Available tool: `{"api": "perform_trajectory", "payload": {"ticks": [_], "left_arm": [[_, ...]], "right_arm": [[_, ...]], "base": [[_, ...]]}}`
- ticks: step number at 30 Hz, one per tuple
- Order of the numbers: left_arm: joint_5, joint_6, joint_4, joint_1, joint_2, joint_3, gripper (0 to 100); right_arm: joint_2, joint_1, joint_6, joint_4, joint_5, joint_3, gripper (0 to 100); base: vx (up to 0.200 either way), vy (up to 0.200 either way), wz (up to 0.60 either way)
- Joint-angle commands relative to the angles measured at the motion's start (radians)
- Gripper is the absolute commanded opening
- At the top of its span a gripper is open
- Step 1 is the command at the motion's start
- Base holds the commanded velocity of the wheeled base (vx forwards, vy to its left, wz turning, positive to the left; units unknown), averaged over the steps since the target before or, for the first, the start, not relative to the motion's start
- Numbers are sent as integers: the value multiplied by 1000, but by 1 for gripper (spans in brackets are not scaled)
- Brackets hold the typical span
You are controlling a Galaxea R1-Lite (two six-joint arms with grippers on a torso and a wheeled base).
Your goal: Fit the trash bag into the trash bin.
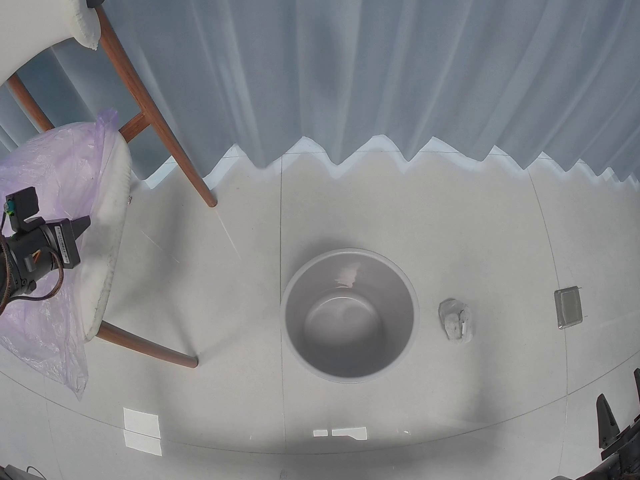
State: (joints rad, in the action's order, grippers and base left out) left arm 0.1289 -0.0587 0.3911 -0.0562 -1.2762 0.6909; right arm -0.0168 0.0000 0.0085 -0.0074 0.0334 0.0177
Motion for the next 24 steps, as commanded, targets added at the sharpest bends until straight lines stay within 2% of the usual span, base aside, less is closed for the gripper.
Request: {"api": "perform_trajectory", "payload": {"ticks": [1,9,13,20,22,24], "left_arm": [[47,-13,-5,2,90,-10,0],[72,-52,5,4,129,-17,0],[135,-133,5,6,149,-14,0],[290,-187,3,-16,187,-28,0],[311,-199,3,-17,193,-30,0],[301,-197,-1,-25,193,-27,0]], "right_arm": [[17,0,-1,0,0,-18,100],[17,0,-4,0,2,-18,100],[17,0,-4,0,2,-18,100],[17,0,1,0,2,-18,100],[17,0,1,0,0,-18,100],[17,0,2,0,0,-18,100]], "base": [[0,0,0],[0,0,0],[0,0,0],[0,0,0],[0,0,0],[0,0,0]]}}
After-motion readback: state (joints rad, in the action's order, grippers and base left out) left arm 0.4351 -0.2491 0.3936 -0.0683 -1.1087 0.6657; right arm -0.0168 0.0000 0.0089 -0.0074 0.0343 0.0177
